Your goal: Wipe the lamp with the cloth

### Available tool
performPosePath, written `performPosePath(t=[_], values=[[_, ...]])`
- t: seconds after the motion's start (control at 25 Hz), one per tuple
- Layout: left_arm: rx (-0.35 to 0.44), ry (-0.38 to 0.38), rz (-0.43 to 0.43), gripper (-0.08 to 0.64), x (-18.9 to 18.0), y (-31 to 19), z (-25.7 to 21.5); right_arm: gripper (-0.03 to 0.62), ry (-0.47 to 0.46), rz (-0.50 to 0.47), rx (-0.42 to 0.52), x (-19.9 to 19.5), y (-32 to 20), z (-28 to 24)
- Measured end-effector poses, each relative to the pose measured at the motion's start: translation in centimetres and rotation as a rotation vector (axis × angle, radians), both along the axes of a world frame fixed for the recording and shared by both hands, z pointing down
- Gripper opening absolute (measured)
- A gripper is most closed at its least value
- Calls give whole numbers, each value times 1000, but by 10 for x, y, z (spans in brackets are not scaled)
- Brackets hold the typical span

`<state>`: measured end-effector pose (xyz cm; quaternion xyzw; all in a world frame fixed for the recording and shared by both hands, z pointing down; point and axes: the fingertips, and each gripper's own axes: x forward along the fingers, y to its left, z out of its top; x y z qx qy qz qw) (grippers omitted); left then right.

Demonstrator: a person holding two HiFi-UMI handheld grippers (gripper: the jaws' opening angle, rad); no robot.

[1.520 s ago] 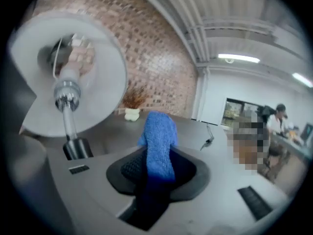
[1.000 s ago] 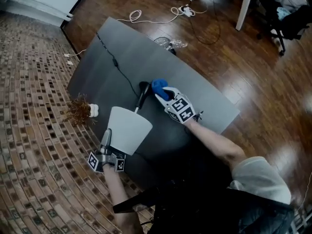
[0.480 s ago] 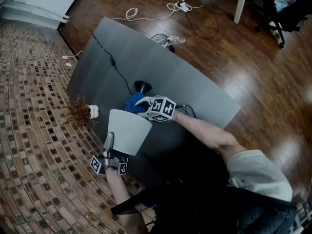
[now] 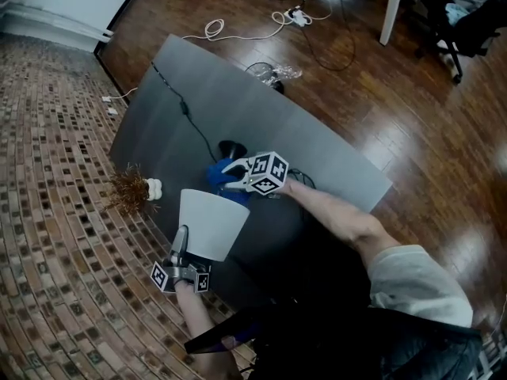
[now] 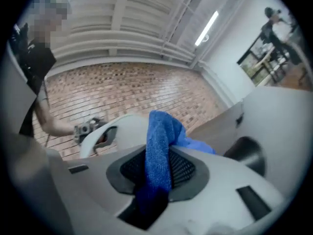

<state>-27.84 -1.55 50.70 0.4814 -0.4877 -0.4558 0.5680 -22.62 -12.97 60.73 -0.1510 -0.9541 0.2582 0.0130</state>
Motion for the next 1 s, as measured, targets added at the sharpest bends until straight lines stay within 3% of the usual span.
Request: performPosePath(t=[0.12,0.32,0.36,0.4,0.48,0.56,0.6,0.72,0.76,0.88,0.96,1.0], values=[[-16,5,4,3,2,4,5,100,149,251,5,5,-76,32],[-61,-49,67,4,12,3,14,100,397,588,175,48,-158,42],[-67,-88,94,5,15,0,13,100,386,596,232,46,-158,29],[-69,-130,124,6,18,-3,11,100,352,539,320,34,-145,12],[-71,-224,191,5,27,-7,3,100,290,298,548,1,-89,-7],[-91,-329,265,6,34,-8,1,100,340,112,705,-18,-52,15],[-107,-382,305,12,37,-7,3,101,404,117,724,-17,-57,31],[-149,-533,438,23,49,-12,1,101,533,312,707,-1,-106,36],[-155,-587,482,28,53,-17,-2,100,518,320,722,-1,-107,29],[-121,-713,623,46,76,-39,-21,101,460,227,747,-8,-86,36],[-85,-837,762,125,97,-48,-29,95,463,257,688,-5,-95,48],[-68,-942,836,185,106,-52,-31,95,469,277,659,-3,-103,50]])
